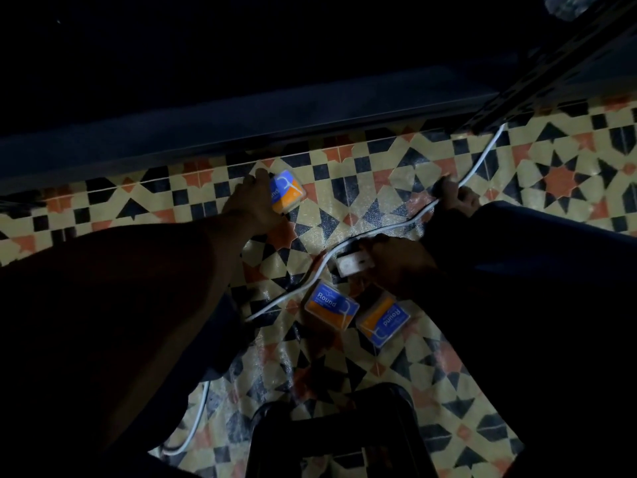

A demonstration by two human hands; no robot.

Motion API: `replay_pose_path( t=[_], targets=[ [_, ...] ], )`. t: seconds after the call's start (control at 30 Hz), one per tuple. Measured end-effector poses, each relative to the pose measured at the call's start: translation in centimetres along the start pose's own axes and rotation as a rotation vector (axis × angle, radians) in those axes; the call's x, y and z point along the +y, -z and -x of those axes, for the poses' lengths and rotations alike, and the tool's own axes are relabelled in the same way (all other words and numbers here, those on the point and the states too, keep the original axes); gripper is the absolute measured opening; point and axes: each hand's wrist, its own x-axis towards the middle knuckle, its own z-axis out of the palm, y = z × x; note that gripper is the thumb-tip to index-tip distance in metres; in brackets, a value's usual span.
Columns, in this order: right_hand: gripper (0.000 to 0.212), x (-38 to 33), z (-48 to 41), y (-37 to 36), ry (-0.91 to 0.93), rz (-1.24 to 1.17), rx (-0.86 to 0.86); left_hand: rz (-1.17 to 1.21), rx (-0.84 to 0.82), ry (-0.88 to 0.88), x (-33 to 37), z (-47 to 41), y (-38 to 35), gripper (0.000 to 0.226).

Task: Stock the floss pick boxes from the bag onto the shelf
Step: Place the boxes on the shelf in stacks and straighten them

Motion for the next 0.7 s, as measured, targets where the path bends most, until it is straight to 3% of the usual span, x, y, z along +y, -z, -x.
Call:
replay_pose_path(
  t=[0.1, 0.17, 0.27, 0.37, 0.5, 0.6, 0.7],
  targets=[
    [0.063, 0.4, -0.1, -0.2, -0.004, -0.069, 0.007, 0.108, -0.024, -0.017, 0.0, 0.7, -0.1, 0.102],
    [0.069, 0.9, -0.1, -0.3, 0.001, -0.075, 0.012, 0.221, -0.003, -0.048, 0.2, 1.4, -0.1, 0.079],
    [0.056, 1.1, -0.1, -0.5, -0.060, -0.103, 0.076, 0.366, -0.004, -0.068, 0.7, 2.4, 0.2, 0.053],
    [0.063, 1.0, -0.3, -0.6, -0.101, -0.264, 0.065, 0.455, -0.075, -0.049, 1.2, 3.3, 0.7, 0.065],
    [0.037, 0.4, 0.8, 1.2, -0.222, -0.357, 0.060, 0.537, -0.254, -0.009, 1.5, 4.6, 1.0, 0.078],
    [0.016, 0.1, 2.1, 2.7, -0.266, -0.455, 0.048, 0.558, -0.284, -0.003, 1.4, 5.7, 1.4, 0.068],
    [0.030, 0.4, 2.6, 3.2, -0.272, -0.556, 0.089, 0.560, -0.280, -0.015, 1.7, 7.6, 2.3, 0.058]
  ],
)
